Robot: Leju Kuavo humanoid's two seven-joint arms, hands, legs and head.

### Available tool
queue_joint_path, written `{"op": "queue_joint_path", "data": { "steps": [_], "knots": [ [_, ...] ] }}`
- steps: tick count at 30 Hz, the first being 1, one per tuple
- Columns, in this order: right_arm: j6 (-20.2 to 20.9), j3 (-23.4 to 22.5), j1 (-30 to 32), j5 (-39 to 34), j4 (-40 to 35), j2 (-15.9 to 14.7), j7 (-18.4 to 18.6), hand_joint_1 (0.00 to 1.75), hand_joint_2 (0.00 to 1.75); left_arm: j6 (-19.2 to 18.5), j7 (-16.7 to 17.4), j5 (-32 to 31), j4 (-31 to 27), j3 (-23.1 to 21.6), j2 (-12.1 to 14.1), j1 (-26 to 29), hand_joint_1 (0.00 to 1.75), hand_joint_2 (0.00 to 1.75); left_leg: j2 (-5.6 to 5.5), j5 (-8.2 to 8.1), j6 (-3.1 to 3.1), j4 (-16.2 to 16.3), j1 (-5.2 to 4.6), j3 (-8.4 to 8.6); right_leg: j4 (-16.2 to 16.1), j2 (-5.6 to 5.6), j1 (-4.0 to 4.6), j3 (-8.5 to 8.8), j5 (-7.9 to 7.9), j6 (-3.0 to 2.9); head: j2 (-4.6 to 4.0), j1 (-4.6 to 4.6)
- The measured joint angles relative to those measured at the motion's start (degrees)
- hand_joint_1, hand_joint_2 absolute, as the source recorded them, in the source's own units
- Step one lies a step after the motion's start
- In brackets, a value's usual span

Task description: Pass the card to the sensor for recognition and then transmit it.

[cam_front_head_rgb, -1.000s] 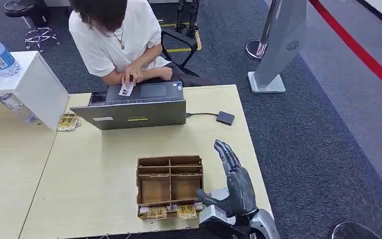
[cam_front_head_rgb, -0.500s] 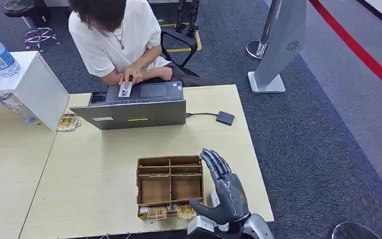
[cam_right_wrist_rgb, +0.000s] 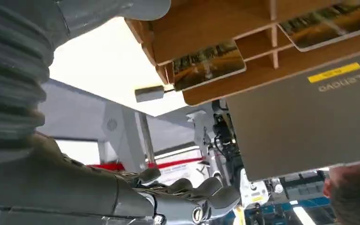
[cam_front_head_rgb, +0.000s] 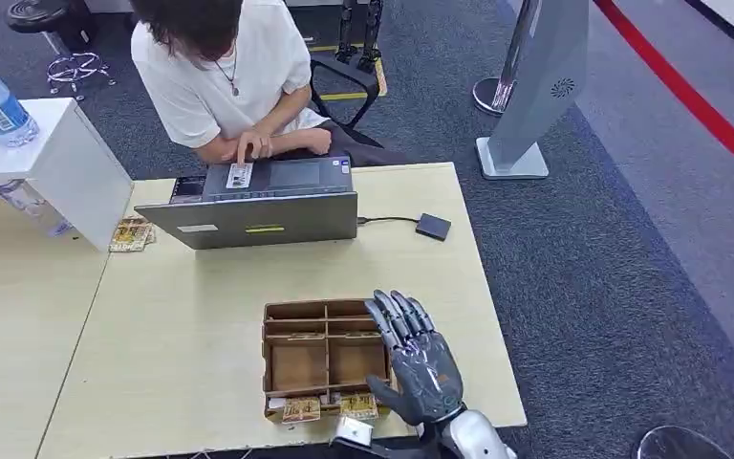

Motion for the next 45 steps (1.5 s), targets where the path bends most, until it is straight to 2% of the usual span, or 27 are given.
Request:
{"op": "queue_joint_path", "data": {
  "steps": [8, 20, 22, 29, 30, 33, 36, 38, 40, 42, 45],
  "knots": [
    [0.2, 1.1, -3.0, 1.3, 4.0, 0.0, 1.5, 0.0, 1.75, -0.2, 0.0, -0.2, 0.0, 0.0, 0.0, 0.0, 0.0, 0.0, 0.0, 0.0, 0.0, 0.0, 0.0, 0.0, 0.0, 0.0, 0.0, 0.0, 0.0, 0.0, 0.0, 0.02],
    [0.7, 2.0, -5.5, 1.1, 5.8, 0.0, 1.8, 0.05, 1.75, -0.3, 0.0, -0.2, 0.0, 0.0, 0.0, 0.0, 0.0, 0.0, -0.01, 0.0, 0.0, 0.0, 0.0, -0.01, 0.0, 0.0, 0.0, 0.0, 0.0, 0.0, 0.0, 0.02],
    [0.8, 2.3, -5.6, 0.9, 5.8, 0.1, 1.9, 0.14, 1.75, -0.4, 0.0, -0.2, 0.0, 0.0, 0.0, 0.0, 0.0, 0.0, -0.01, 0.0, 0.0, 0.0, 0.0, -0.01, 0.0, 0.0, 0.0, 0.0, 0.0, 0.0, 0.0, 0.02],
    [0.9, 2.7, -6.1, 0.5, 6.0, 0.1, 2.0, 0.23, 1.75, -0.4, 0.0, -0.3, 0.0, 0.0, 0.0, 0.0, 0.0, 0.0, -0.01, 0.0, 0.0, 0.0, 0.0, 0.0, 0.0, 0.0, 0.0, 0.0, 0.0, 0.0, 0.0, 0.02],
    [1.0, 2.7, -6.2, 0.5, 6.0, 0.1, 2.1, 0.3, 1.75, -0.4, 0.0, -0.3, 0.0, 0.0, 0.0, 0.0, 0.0, 0.0, -0.01, 0.0, 0.0, 0.0, 0.0, -0.01, 0.0, 0.0, 0.0, 0.0, 0.0, 0.0, 0.0, 0.02],
    [1.0, 2.8, -6.2, 0.4, 6.0, 0.1, 2.3, 0.37, 1.75, -0.4, 0.0, -0.3, 0.0, 0.0, 0.0, 0.0, 0.0, 0.0, -0.01, 0.0, 0.0, 0.0, 0.0, -0.01, 0.0, 0.0, 0.0, 0.0, 0.0, 0.0, 0.0, 0.02],
    [1.0, 2.8, -6.3, 0.2, 6.0, 0.1, 2.3, 0.37, 1.75, -0.4, 0.0, -0.3, 0.0, 0.0, 0.0, 0.0, 0.0, 0.0, -0.01, 0.0, 0.0, 0.0, 0.0, -0.01, 0.0, 0.0, 0.0, 0.0, 0.0, 0.0, 0.0, 0.02],
    [1.1, 2.8, -6.3, 0.2, 6.0, 0.1, 2.3, 0.45, 1.75, -0.4, 0.0, -0.3, 0.0, 0.0, 0.0, 0.0, 0.0, 0.0, -0.01, 0.0, 0.0, 0.0, 0.0, -0.01, 0.0, 0.0, 0.0, 0.0, 0.0, 0.0, 0.0, 0.02],
    [1.1, 2.8, -6.4, 0.2, 6.0, 0.1, 2.3, 0.44, 1.75, -0.4, 0.0, -0.3, 0.0, 0.0, 0.0, 0.0, 0.0, 0.0, -0.01, 0.0, 0.0, 0.0, 0.0, -0.01, 0.0, 0.0, 0.0, 0.0, 0.0, 0.0, 0.0, 0.0],
    [1.2, 2.8, -6.4, 0.1, 6.1, 0.1, 2.4, 0.51, 1.75, -0.4, 0.0, -0.3, 0.0, 0.0, 0.0, 0.0, 0.0, 0.0, -0.01, 0.0, 0.0, 0.0, 0.0, -0.01, 0.0, 0.0, 0.0, 0.0, 0.0, 0.0, 0.0, 0.0],
    [1.3, 2.8, -6.4, 0.1, 6.1, 0.1, 2.4, 0.45, 1.75, -0.4, 0.0, -0.3, 0.0, 0.0, 0.0, 0.0, 0.0, 0.0, -0.01, 0.0, 0.0, 0.0, 0.0, -0.01, 0.0, 0.0, 0.0, 0.0, 0.0, 0.0, 0.0, 0.02]
  ]
}}
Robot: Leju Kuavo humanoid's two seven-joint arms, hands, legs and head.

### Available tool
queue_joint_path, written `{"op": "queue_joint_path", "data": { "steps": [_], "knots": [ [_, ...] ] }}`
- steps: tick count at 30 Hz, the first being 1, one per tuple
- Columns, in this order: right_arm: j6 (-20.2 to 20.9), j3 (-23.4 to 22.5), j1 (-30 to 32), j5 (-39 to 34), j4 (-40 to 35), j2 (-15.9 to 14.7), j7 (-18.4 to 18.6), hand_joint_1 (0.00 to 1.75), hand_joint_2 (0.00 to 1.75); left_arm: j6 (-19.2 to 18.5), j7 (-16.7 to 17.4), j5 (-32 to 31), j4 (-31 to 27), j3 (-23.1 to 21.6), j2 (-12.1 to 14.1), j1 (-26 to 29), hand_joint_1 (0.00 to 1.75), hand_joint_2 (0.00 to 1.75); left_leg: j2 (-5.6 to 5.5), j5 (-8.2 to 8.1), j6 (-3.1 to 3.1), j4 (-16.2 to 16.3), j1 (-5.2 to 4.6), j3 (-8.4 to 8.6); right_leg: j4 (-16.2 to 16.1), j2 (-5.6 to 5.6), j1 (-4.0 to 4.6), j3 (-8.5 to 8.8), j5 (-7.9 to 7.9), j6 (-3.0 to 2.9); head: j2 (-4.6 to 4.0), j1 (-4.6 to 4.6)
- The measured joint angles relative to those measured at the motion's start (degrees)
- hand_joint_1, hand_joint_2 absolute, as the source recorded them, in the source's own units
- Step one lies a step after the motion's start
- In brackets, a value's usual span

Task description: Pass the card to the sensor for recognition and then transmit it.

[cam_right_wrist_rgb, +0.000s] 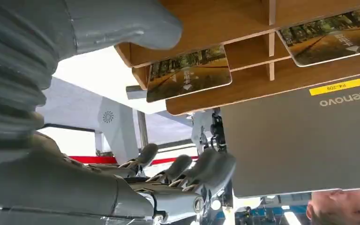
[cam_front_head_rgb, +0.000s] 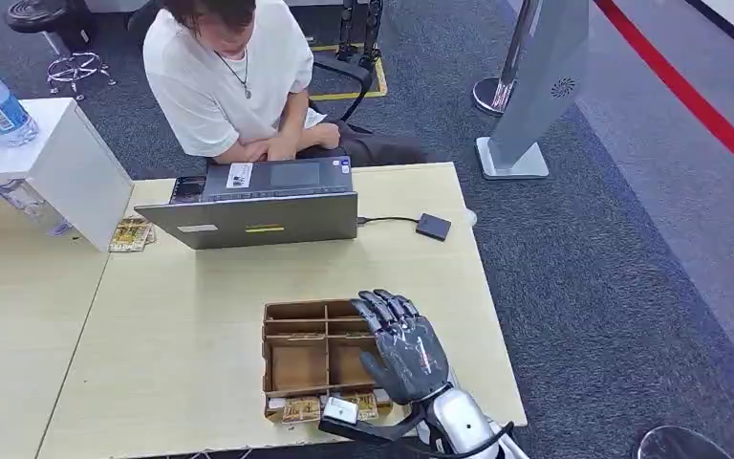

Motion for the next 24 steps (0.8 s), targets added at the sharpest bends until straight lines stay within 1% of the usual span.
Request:
{"op": "queue_joint_path", "data": {
  "steps": [5, 9, 16, 18, 21, 24],
  "knots": [
    [0.3, 0.1, 0.0, -0.1, 0.0, 0.0, 0.1, 0.44, 1.75, -0.1, 0.0, -0.1, 0.0, 0.0, 0.0, 0.0, 0.0, 0.0, 0.0, 0.0, 0.0, 0.0, 0.0, 0.0, 0.0, 0.0, 0.0, 0.0, 0.0, 0.0, 0.0, 0.0],
    [0.3, 0.2, 0.0, -0.1, 0.1, 0.0, 0.1, 0.47, 1.75, -0.1, 0.0, -0.1, 0.0, 0.0, 0.0, 0.0, 0.0, 0.0, 0.0, 0.0, 0.0, 0.0, 0.0, 0.0, 0.0, 0.0, 0.0, 0.0, 0.0, 0.0, 0.0, 0.0],
    [0.3, 0.2, -0.1, -0.1, 0.6, 0.0, 0.5, 0.73, 1.75, -0.1, 0.0, -0.1, 0.0, 0.0, 0.0, 0.0, 0.0, 0.0, 0.0, 0.0, 0.0, 0.0, 0.0, 0.0, 0.0, 0.0, 0.0, 0.0, 0.0, 0.0, 0.0, -0.02],
    [0.3, 0.2, -0.1, -0.1, 0.7, 0.0, 0.5, 0.73, 1.75, -0.1, 0.0, -0.1, 0.0, 0.0, 0.0, 0.0, 0.0, 0.0, 0.0, 0.0, 0.0, 0.0, 0.0, 0.0, 0.0, 0.0, 0.0, 0.0, 0.0, 0.0, 0.0, 0.0],
    [0.3, 0.2, -0.1, -0.1, 0.8, 0.0, 0.5, 0.68, 1.75, -0.1, 0.1, -0.1, 0.0, 0.0, 0.0, 0.0, 0.0, 0.0, 0.0, 0.0, 0.0, 0.0, 0.0, 0.0, 0.0, 0.0, 0.0, 0.0, 0.0, 0.0, 0.0, 0.0],
    [0.3, 0.2, -0.1, -0.1, 0.9, 0.0, 0.5, 0.7, 1.75, -0.1, 0.1, -0.1, 0.0, 0.0, 0.0, 0.0, 0.0, 0.0, 0.0, 0.0, 0.0, 0.0, 0.0, 0.0, 0.0, 0.0, 0.0, 0.0, 0.0, 0.0, 0.0, 0.0]
  ]
}}
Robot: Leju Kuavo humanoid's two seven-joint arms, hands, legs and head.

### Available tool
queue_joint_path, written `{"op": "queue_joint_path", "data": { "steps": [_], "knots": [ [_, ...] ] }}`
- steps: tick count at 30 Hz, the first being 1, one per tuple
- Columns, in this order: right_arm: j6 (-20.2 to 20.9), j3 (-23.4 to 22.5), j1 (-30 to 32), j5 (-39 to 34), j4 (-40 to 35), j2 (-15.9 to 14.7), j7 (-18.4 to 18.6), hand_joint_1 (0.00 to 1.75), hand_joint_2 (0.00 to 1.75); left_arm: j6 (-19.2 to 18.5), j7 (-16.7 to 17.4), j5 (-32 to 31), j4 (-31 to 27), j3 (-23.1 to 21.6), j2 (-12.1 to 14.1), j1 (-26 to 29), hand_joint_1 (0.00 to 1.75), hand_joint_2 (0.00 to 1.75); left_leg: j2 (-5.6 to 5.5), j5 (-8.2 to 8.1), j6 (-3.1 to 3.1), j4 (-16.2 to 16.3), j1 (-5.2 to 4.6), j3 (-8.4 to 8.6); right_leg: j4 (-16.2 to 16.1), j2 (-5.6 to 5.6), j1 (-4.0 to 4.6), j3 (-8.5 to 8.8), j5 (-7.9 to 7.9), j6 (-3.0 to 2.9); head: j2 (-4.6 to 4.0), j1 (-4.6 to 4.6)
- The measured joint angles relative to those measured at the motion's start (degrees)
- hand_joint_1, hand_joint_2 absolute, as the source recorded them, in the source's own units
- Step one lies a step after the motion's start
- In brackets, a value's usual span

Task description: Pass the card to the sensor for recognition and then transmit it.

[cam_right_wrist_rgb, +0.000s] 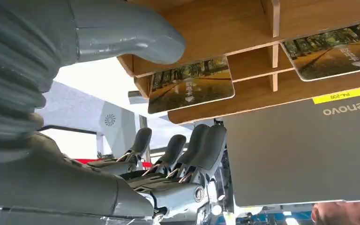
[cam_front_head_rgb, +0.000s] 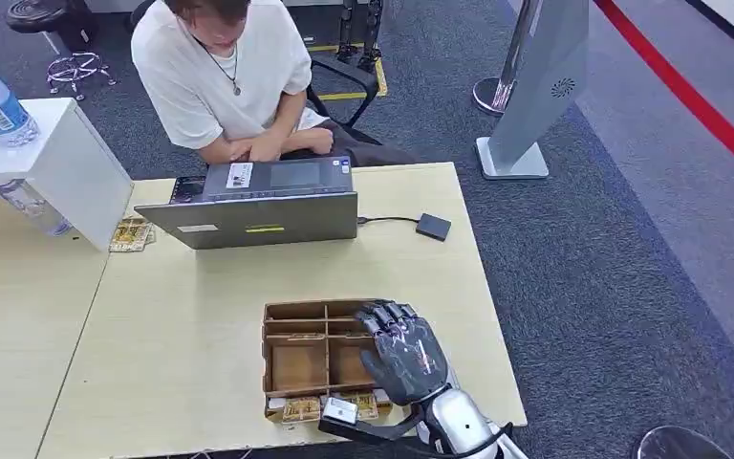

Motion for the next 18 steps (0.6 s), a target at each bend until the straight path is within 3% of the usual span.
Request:
{"op": "queue_joint_path", "data": {
  "steps": [9, 13, 14, 18],
  "knots": [
    [0.1, 0.0, -0.1, 0.2, 0.5, 0.0, 0.1, 0.84, 1.75, 0.0, 0.0, 0.0, 0.0, 0.0, 0.0, 0.0, 0.0, 0.0, 0.0, 0.0, 0.0, 0.0, 0.0, 0.0, 0.0, 0.0, 0.0, 0.0, 0.0, 0.0, 0.0, -0.02],
    [0.2, 0.0, -0.3, 0.3, 0.7, 0.0, 0.2, 0.99, 1.75, 0.0, 0.0, -0.1, 0.0, 0.0, 0.0, 0.0, 0.0, 0.0, 0.0, 0.0, 0.0, 0.0, 0.0, 0.0, 0.0, 0.0, 0.0, 0.0, 0.0, 0.0, 0.0, 0.0],
    [0.2, 0.0, -0.3, 0.5, 0.8, 0.0, 0.4, 1.2, 1.75, 0.0, 0.0, -0.2, 0.0, 0.0, 0.0, 0.0, 0.0, 0.0, 0.0, 0.0, 0.0, 0.0, 0.0, 0.0, 0.0, 0.0, 0.0, 0.0, 0.0, 0.0, 0.0, 0.0],
    [0.3, 0.0, -0.6, 0.7, 1.0, 0.0, 0.6, 1.34, 1.75, 0.0, 0.0, -0.4, 0.0, 0.0, 0.0, 0.0, 0.0, 0.0, 0.0, 0.0, 0.0, 0.0, 0.0, 0.0, 0.0, 0.0, 0.0, 0.0, 0.0, 0.0, 0.0, 0.0]
  ]
}}
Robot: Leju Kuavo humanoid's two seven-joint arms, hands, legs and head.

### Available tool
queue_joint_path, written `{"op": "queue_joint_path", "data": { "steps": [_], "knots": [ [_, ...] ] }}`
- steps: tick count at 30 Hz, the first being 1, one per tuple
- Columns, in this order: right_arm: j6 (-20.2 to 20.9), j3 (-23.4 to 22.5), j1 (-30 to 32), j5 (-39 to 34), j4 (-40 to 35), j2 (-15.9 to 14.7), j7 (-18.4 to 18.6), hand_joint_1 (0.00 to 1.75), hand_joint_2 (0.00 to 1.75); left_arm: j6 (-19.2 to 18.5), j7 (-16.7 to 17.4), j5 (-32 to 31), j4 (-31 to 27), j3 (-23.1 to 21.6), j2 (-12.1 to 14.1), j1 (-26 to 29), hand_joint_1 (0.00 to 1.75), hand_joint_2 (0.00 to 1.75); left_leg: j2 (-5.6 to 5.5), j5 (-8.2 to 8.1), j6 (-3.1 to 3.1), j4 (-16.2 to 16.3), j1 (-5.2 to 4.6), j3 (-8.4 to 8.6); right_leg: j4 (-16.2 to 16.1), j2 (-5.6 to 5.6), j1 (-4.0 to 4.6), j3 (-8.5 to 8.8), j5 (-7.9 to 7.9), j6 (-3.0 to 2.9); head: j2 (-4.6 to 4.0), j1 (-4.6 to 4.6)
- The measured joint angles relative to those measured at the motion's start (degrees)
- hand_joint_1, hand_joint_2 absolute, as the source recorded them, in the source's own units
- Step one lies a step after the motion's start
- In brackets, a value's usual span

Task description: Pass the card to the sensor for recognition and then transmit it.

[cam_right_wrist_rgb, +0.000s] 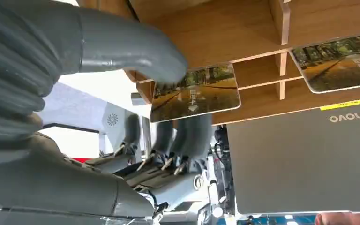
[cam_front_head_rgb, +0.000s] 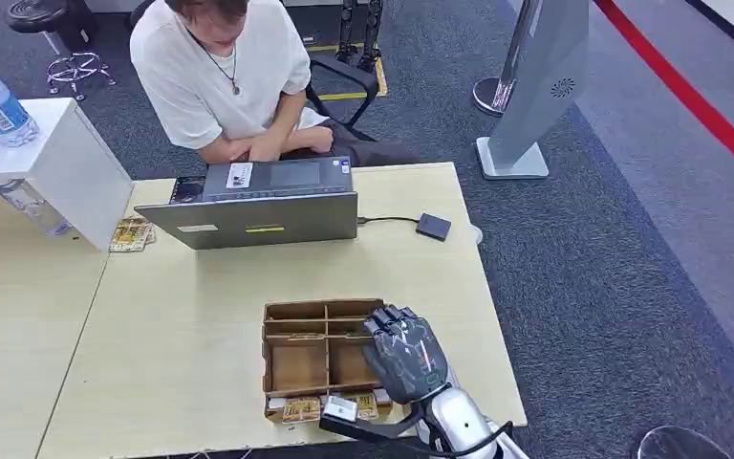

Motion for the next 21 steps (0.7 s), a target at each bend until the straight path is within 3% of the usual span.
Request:
{"op": "queue_joint_path", "data": {
  "steps": [4, 9, 18, 21],
  "knots": [
    [0.2, 0.0, -0.2, 0.0, 0.0, 0.0, 0.0, 1.5, 1.75, 0.0, 0.0, 0.0, 0.0, 0.0, 0.0, 0.0, 0.0, 0.0, 0.0, 0.0, 0.0, 0.0, 0.0, 0.0, 0.0, 0.0, 0.0, 0.0, 0.0, 0.0, 0.0, -0.02],
    [0.4, 0.1, -0.5, 0.4, 0.3, 0.0, 0.0, 1.48, 1.75, 0.0, 0.0, -0.1, 0.0, 0.0, 0.0, 0.0, 0.0, 0.0, 0.0, 0.0, 0.0, 0.0, 0.0, 0.0, 0.0, 0.0, 0.0, 0.0, 0.0, 0.0, 0.0, 0.0],
    [-0.8, 0.6, -0.7, 1.2, 0.0, 0.0, 0.0, 1.75, 1.75, 0.0, 0.0, -0.2, 0.0, 0.0, 0.0, 0.0, 0.0, 0.0, 0.0, 0.0, 0.0, 0.0, 0.0, 0.0, 0.0, 0.0, 0.0, 0.0, 0.0, 0.0, 0.0, 0.0],
    [-1.8, 0.8, -0.5, 1.4, -1.0, 0.0, 0.0, 1.75, 1.75, 0.0, 0.0, -0.1, 0.0, 0.0, 0.0, 0.0, 0.0, 0.0, 0.0, 0.0, 0.0, 0.0, 0.0, 0.01, 0.0, 0.0, 0.0, -0.01, 0.0, 0.0, 0.0, 0.0]
  ]
}}
